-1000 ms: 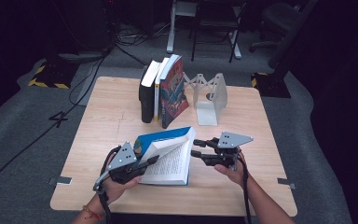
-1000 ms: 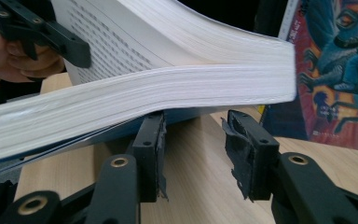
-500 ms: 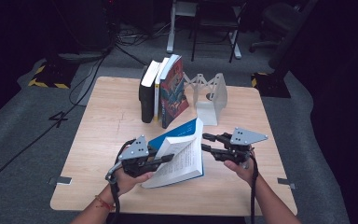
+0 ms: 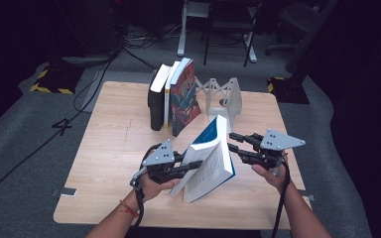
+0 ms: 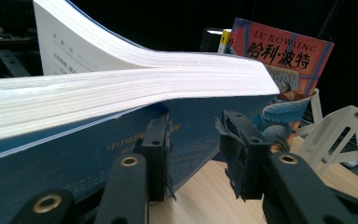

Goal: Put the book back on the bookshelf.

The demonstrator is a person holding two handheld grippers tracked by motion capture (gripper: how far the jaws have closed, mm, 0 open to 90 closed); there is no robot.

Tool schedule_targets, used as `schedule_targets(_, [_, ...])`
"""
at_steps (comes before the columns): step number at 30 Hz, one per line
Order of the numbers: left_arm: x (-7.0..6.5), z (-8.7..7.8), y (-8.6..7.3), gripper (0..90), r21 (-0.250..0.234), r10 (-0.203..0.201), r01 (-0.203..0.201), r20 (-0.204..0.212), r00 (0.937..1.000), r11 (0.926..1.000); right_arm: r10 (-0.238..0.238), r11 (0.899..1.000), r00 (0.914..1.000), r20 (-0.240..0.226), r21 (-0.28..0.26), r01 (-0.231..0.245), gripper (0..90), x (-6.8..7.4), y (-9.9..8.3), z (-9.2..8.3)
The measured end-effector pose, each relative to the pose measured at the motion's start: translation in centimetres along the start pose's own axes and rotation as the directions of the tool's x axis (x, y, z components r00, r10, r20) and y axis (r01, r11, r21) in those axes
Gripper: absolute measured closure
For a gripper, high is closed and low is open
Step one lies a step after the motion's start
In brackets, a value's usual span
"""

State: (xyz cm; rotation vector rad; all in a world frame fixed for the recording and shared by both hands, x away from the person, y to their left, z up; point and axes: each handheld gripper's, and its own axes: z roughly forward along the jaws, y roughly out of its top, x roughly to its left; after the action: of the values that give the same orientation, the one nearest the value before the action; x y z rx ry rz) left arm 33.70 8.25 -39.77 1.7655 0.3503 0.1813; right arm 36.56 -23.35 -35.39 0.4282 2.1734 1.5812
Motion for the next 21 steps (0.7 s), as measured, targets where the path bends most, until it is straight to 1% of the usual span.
schedule_targets(5, [0.0, -0.8, -0.1, 77.0, -0.009, 0.008, -0.008, -0.024, 0.9997, 0.9999, -0.011, 1.000, 0.9999, -0.010, -0.007, 0.010, 63.9, 0.8, 0.5, 0.3])
schedule_targets(7, [0.1, -1.2, -0.3, 77.0, -0.013, 0.005, -0.005, -0.031, 0.9995, 0.9999, -0.006, 1.000, 0.9999, -0.011, -0.013, 0.006, 62.0, 1.0, 0.6, 0.4])
schedule_targets(9, [0.1, -1.7, -0.5, 77.0, -0.011, 0.012, -0.013, -0.046, 0.9989, 0.9999, -0.003, 1.000, 0.9998, -0.019, -0.020, 0.002, 58.7, 1.2, 0.6, 0.6])
schedule_targets(12, [0.1, -2.2, -0.7, 77.0, -0.013, 0.021, -0.022, -0.062, 0.9978, 0.9997, -0.027, 1.000, 0.9994, -0.022, -0.016, 0.026, 56.5, 1.8, 0.8, 0.7])
schedule_targets(13, [0.1, -2.4, -0.7, 77.1, -0.007, 0.025, -0.026, -0.065, 0.9975, 0.9996, -0.034, 0.999, 0.9990, -0.030, -0.011, 0.034, 55.8, 2.1, 0.9, 0.7])
schedule_targets(15, [0.4, -2.7, -0.6, 77.5, 0.003, 0.037, -0.037, -0.068, 0.9970, 0.9993, -0.051, 0.999, 0.9983, -0.027, -0.003, 0.051, 55.2, 2.7, 1.1, 0.8])
schedule_targets(18, [0.8, -2.9, -0.3, 77.7, 0.009, 0.055, -0.054, -0.081, 0.9952, 0.9985, -0.047, 0.999, 0.9985, -0.028, -0.001, 0.047, 53.3, 3.0, 1.2, 1.0])
schedule_targets(20, [1.1, -3.0, -0.1, 77.7, 0.020, 0.074, -0.073, -0.084, 0.9937, 0.9971, -0.033, 0.999, 0.9984, -0.047, -0.004, 0.032, 51.0, 3.1, 1.1, 1.3])
schedule_targets(21, [1.2, -3.1, -0.1, 77.7, 0.019, 0.071, -0.070, -0.083, 0.9940, 0.9974, -0.031, 1.000, 0.9981, -0.053, -0.001, 0.031, 50.6, 3.2, 1.0, 1.4])
